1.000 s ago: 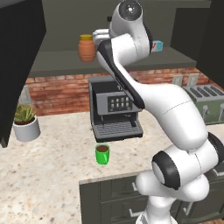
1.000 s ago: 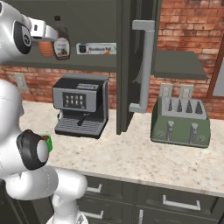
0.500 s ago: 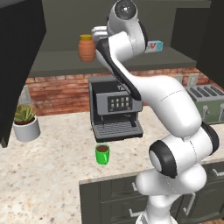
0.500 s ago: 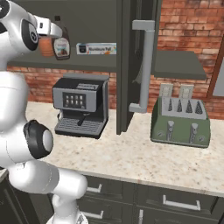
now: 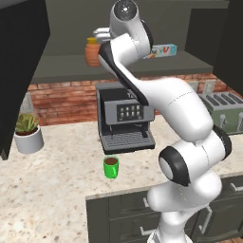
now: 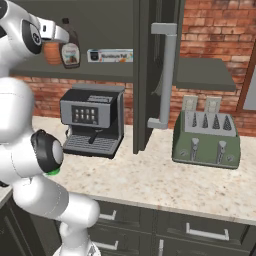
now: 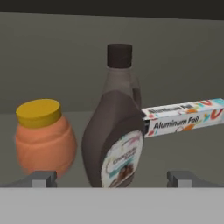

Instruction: Pick the syrup bottle and honey bottle from the cabinet and place them next to the mug.

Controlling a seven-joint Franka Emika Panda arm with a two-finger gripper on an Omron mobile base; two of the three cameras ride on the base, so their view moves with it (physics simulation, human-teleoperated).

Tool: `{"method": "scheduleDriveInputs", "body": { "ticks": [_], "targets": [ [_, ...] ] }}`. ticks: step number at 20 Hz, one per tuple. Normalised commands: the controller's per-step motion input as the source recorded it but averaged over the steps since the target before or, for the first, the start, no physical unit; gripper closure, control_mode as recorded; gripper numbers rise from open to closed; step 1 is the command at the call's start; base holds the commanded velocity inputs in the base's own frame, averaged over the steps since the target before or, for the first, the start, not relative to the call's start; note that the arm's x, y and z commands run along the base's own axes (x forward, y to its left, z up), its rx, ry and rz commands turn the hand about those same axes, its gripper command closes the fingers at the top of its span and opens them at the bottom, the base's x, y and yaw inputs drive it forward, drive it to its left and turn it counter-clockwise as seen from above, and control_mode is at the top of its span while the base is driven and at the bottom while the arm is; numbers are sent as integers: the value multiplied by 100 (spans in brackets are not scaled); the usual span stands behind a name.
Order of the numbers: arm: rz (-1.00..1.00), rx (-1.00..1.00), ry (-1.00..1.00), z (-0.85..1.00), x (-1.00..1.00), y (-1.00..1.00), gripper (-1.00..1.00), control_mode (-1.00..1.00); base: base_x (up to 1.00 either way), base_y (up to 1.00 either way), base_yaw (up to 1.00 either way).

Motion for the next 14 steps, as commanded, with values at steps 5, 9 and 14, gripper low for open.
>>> {"method": "scheduleDriveInputs", "body": {
  "ticks": [5, 9, 14],
  "targets": [
    [-7, 0, 0, -4, 24, 5, -100, -100, 0, 0, 0],
    [-6, 0, 0, 0, 14, 4, -100, -100, 0, 0, 0],
    [-5, 0, 0, 0, 13, 1, -100, -100, 0, 0, 0]
  ]
}}
